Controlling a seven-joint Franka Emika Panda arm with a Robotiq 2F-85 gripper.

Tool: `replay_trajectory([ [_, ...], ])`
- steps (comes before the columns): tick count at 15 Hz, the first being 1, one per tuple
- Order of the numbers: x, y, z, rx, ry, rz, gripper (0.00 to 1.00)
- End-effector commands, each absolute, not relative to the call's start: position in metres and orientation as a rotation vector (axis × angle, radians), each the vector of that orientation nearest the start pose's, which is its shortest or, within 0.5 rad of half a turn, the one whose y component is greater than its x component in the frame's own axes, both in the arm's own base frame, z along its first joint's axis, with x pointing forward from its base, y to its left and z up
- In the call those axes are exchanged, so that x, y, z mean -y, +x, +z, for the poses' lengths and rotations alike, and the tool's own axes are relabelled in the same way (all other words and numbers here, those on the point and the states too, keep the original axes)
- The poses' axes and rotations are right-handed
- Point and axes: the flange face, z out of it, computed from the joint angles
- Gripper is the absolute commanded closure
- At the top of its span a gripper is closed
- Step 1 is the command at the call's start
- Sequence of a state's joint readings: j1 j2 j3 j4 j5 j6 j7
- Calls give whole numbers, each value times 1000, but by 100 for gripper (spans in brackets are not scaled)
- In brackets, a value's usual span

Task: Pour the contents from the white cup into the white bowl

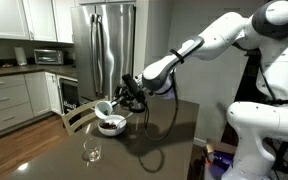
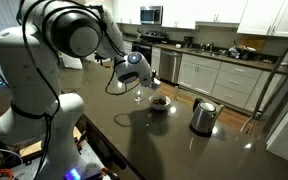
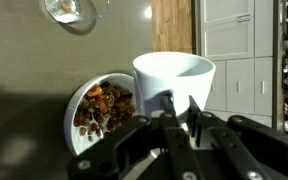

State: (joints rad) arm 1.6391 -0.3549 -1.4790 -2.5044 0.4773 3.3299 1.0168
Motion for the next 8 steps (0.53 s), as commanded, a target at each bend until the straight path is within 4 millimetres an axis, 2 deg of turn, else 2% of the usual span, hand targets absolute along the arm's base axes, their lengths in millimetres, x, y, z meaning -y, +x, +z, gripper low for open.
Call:
replay_trajectory([
  [1, -5, 496, 386, -1550, -1630, -430, 96],
  [5, -3, 485, 378, -1571, -1666, -416, 96],
  [6, -2, 490, 375, -1597, -1639, -406, 84],
  [8, -2, 486, 371, -1600, -1647, -402, 84],
])
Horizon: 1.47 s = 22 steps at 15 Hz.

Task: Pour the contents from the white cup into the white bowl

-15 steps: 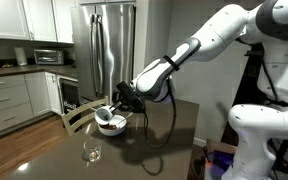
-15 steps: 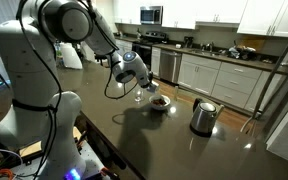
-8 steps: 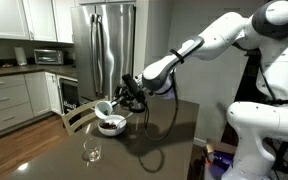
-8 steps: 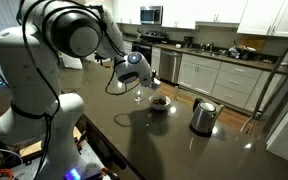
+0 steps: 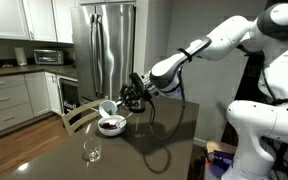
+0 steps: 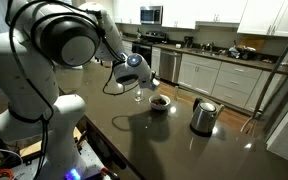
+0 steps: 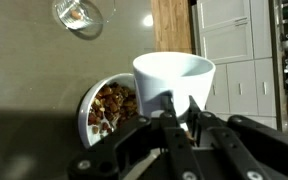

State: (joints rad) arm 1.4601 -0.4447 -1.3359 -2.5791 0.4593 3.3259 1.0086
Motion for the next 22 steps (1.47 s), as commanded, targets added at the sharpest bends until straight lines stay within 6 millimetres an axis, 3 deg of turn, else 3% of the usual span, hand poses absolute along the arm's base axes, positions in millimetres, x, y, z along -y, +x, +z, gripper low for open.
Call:
replay_trajectory([
  [1, -3, 485, 371, -1598, -1650, -400, 84],
  [2, -4, 485, 371, -1597, -1651, -400, 84],
  [3, -4, 485, 371, -1596, -1651, -400, 96],
  [16, 13, 482, 377, -1563, -1470, -205, 96],
  [22, 17, 483, 368, -1560, -1391, -102, 96],
])
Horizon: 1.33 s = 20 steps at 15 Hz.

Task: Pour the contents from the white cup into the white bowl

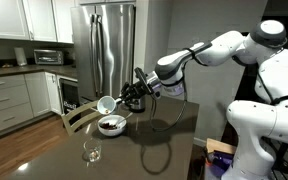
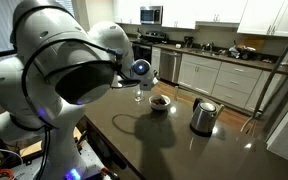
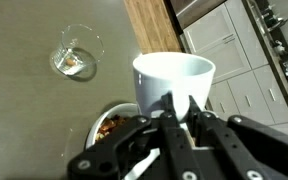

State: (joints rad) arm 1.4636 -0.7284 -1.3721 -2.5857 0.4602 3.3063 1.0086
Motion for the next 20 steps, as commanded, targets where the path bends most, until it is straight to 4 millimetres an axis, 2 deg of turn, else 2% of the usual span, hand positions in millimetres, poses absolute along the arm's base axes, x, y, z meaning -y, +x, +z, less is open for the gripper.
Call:
replay_trajectory([
  [1, 17, 482, 365, -1564, -1386, -78, 96],
  [3, 17, 482, 361, -1578, -1397, -88, 96],
  [5, 24, 483, 362, -1607, -1448, -236, 96],
  [6, 25, 481, 357, -1596, -1407, -127, 84],
  [9, 27, 481, 357, -1605, -1430, -176, 84],
  [10, 27, 481, 357, -1606, -1436, -182, 96],
  [14, 21, 475, 353, -1588, -1416, -88, 96],
  [20, -2, 457, 342, -1594, -1435, -12, 96],
])
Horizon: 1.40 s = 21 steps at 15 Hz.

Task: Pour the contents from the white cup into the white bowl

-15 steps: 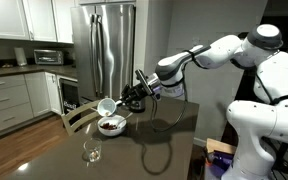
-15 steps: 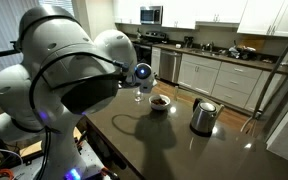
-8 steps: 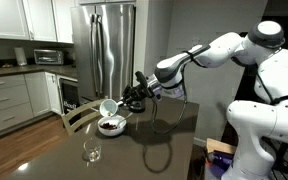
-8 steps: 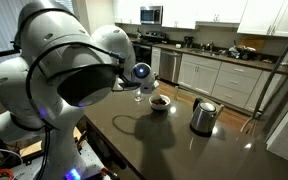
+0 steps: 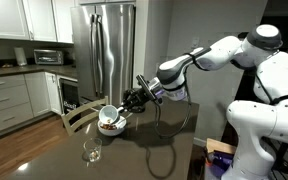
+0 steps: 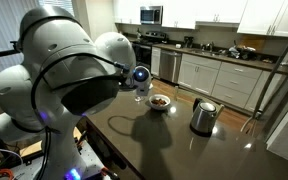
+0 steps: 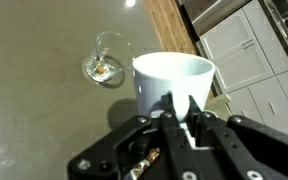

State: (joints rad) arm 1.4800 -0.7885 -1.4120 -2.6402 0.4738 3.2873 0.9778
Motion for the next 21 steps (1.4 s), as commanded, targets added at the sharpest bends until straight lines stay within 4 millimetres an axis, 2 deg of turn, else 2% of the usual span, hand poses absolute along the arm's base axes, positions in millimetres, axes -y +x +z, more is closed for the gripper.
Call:
replay_trajectory([
  [1, -6, 454, 341, -1591, -1441, 1, 96],
  [8, -28, 440, 336, -1583, -1487, 39, 96],
  [16, -39, 429, 322, -1596, -1511, 104, 96],
  [21, -43, 429, 313, -1593, -1529, 175, 96],
])
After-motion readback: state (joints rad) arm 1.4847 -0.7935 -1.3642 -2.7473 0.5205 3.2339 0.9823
